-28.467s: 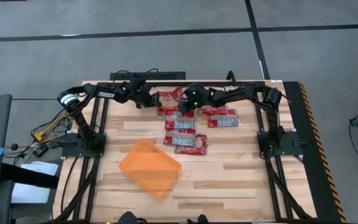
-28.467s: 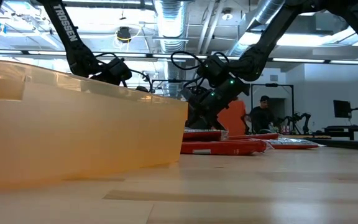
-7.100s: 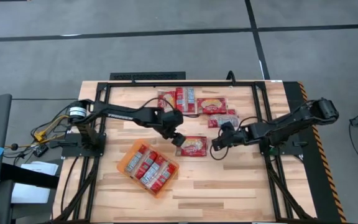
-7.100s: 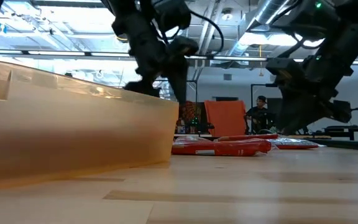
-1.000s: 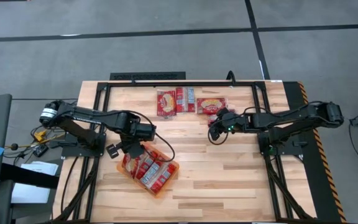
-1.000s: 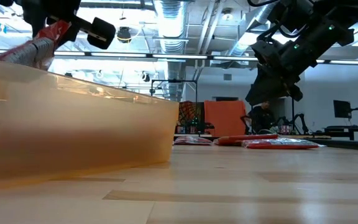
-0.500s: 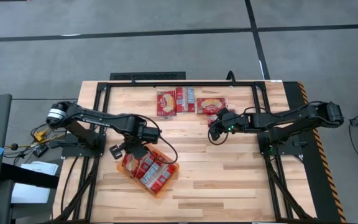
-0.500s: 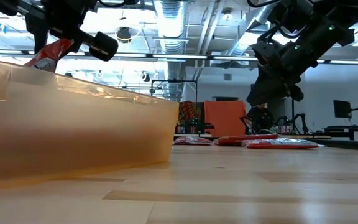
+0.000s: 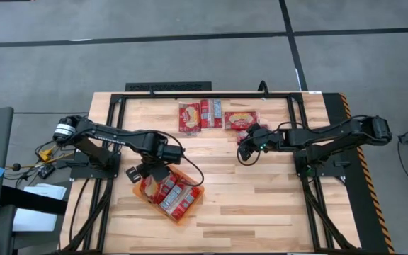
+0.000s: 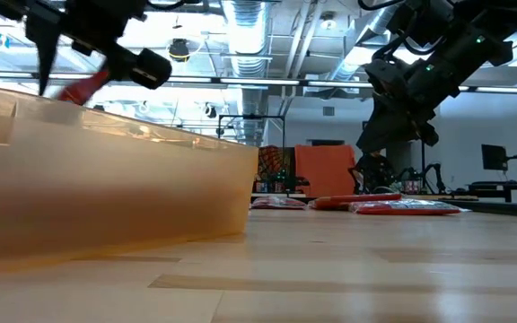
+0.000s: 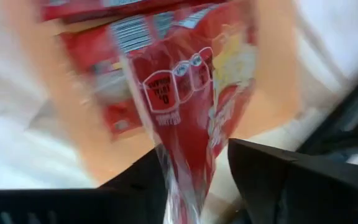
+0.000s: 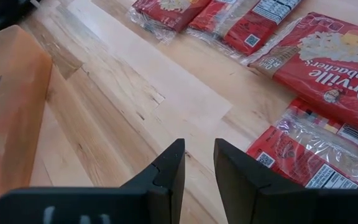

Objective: Sort popcorn bags into baskets
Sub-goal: Put the popcorn bag into the orange bin

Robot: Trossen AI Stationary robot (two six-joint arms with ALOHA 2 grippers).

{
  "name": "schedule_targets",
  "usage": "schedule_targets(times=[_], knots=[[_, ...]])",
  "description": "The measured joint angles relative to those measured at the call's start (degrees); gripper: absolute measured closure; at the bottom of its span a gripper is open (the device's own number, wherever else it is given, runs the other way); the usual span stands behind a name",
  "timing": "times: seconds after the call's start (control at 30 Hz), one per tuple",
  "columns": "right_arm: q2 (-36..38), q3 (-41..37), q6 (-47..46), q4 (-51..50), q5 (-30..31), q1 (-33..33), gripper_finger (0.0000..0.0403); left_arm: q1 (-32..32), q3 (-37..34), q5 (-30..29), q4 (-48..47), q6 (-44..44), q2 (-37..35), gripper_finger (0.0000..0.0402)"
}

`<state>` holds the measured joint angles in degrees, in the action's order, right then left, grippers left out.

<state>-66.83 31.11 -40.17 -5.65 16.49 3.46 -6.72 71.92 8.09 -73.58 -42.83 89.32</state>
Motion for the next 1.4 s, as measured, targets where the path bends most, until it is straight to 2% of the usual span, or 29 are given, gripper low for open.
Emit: schedule_targets(times=[0.13,0.33,0.47,0.57,0.7,0.8,0.93,1.03,1.17,1.3,1.4], knots=[[0.0,0.0,0.1,-0.1,0.0,0.0,0.0290,0.1,2.1,-3.5,0.2,2.7,0.0,0.0230],[0.0,0.0,0.1,-0.2,0.0,0.0,0.0290,0.0,5.1,-4.2,1.6,6.4,0.0,0.0215],[0.0,0.0,-0.1,-0.1,0.0,0.0,0.0290,2.0,5.3,-8.9,7.3,15.7,-0.2,0.0214],[0.1,0.0,-1.3,0.6,0.1,0.1,0.0290,7.3,5.3,-9.9,14.4,28.2,-0.7,0.0214],[0.5,0.0,-3.3,0.5,0.1,0.9,0.0290,18.1,5.3,-9.9,24.7,41.9,-1.2,0.0214],[0.5,0.0,-3.3,0.7,0.1,1.6,0.0290,26.8,4.7,-9.4,30.6,47.6,-1.1,0.0214],[0.5,0.0,-3.4,0.6,0.1,1.8,0.0290,36.7,4.3,-9.4,36.2,50.9,2.4,0.0214],[0.5,0.0,-3.5,0.3,0.1,2.4,0.0290,42.7,4.3,-6.8,39.2,62.1,6.2,0.0214],[0.5,0.0,-3.7,0.0,0.1,3.1,0.0290,45.9,4.2,-4.5,38.3,67.2,11.6,0.0214],[0.5,0.0,-3.5,-0.1,0.1,3.6,0.0290,45.7,4.2,-1.3,39.5,69.6,15.0,0.0209],[0.5,0.0,-3.5,-0.1,0.1,4.2,0.0290,45.2,4.2,-1.8,38.9,71.0,16.0,0.0191]])
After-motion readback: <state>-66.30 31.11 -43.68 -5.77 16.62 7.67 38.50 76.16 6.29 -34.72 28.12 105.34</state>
